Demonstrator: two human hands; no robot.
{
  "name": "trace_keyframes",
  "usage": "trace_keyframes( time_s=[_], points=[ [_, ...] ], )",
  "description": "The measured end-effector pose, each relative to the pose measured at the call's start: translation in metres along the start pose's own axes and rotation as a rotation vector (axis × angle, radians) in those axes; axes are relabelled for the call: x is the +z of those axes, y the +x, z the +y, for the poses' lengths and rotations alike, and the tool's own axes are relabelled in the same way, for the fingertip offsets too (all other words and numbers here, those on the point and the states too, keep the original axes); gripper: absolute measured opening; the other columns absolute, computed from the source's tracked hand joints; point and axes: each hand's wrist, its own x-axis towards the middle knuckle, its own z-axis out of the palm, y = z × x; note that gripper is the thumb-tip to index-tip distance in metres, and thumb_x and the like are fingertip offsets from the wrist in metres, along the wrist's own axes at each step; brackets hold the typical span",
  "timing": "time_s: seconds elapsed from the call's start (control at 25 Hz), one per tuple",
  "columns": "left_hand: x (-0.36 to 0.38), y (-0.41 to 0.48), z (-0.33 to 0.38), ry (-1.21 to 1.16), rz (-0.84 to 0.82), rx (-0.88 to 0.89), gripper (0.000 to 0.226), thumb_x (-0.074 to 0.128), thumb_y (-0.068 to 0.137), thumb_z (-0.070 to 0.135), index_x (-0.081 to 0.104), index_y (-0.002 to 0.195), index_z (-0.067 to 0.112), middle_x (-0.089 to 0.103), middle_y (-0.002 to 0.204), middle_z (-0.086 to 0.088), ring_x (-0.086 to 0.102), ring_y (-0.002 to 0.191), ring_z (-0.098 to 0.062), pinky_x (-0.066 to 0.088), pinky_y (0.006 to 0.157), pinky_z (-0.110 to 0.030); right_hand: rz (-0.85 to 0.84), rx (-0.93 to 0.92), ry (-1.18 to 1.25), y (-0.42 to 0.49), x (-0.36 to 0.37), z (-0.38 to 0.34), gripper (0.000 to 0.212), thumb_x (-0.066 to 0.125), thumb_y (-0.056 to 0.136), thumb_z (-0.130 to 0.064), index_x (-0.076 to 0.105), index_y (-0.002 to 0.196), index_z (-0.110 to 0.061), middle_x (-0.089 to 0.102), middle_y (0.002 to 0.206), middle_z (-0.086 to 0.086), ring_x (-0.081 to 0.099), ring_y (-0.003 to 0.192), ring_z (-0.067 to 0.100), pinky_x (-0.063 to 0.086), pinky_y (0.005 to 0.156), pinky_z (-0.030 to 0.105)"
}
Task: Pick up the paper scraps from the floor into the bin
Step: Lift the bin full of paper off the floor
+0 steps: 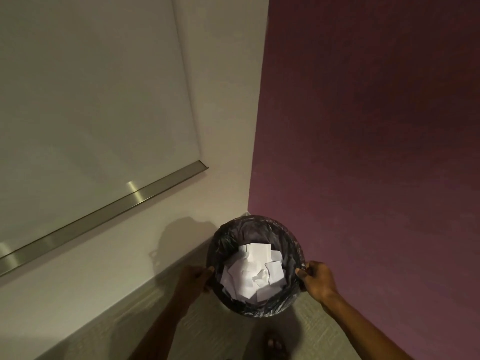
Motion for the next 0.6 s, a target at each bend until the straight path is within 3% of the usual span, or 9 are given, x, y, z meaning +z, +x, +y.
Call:
trace_keyframes(
  time_s=[0.12,0.28,0.36,0.48,0.6],
  points=[
    [0.014,0.047,-0.016,0.010,0.043,-0.063,0.034,0.065,0.091,0.021,0.074,0.062,0.006,0.071,0.061,-0.017,0.071,0.057,-0.029,0.060,0.058,-0.036,-0.032,-0.001,-0.017,0.051,0.021,0.005,0.021,0.072,0.086,-0.008,0.068,0.066,-0.016,0.070,0.066,0.006,0.070,0.066,0.029,0.061,0.068,0.051],
    [0.042,0.117,-0.051,0.012,0.097,-0.133,0.036,0.066,0.091,0.024,0.073,0.063,0.001,0.071,0.061,-0.019,0.071,0.058,-0.030,0.061,0.060,-0.043,-0.058,-0.019,-0.072,0.128,0.053,0.022,0.025,0.072,0.086,-0.009,0.067,0.064,-0.020,0.068,0.063,0.004,0.068,0.063,0.026,0.061,0.070,0.048],
    [0.064,0.149,-0.068,0.001,0.111,-0.147,0.037,0.066,0.091,0.019,0.071,0.064,-0.006,0.069,0.056,-0.016,0.070,0.054,-0.028,0.060,0.055,-0.040,-0.043,-0.023,-0.105,0.168,0.070,0.035,0.023,0.072,0.086,-0.010,0.066,0.065,-0.018,0.068,0.066,0.008,0.067,0.064,0.026,0.061,0.072,0.046],
    [0.090,0.200,-0.097,-0.075,0.143,-0.205,0.031,0.065,0.091,0.010,0.066,0.067,-0.010,0.065,0.047,-0.004,0.062,0.041,-0.012,0.054,0.042,-0.028,-0.048,-0.038,-0.164,0.220,0.095,0.057,0.009,0.071,0.087,-0.012,0.072,0.080,-0.007,0.071,0.079,0.012,0.067,0.073,0.026,0.057,0.073,0.037],
    [0.110,0.248,-0.132,0.034,0.136,-0.200,0.034,0.066,0.091,0.021,0.068,0.064,0.000,0.069,0.065,-0.023,0.062,0.055,-0.023,0.056,0.059,-0.049,-0.043,-0.072,-0.189,0.268,0.120,0.081,0.008,0.071,0.085,-0.012,0.072,0.082,-0.005,0.071,0.081,0.013,0.063,0.076,0.021,0.047,0.069,0.031]
  ],
)
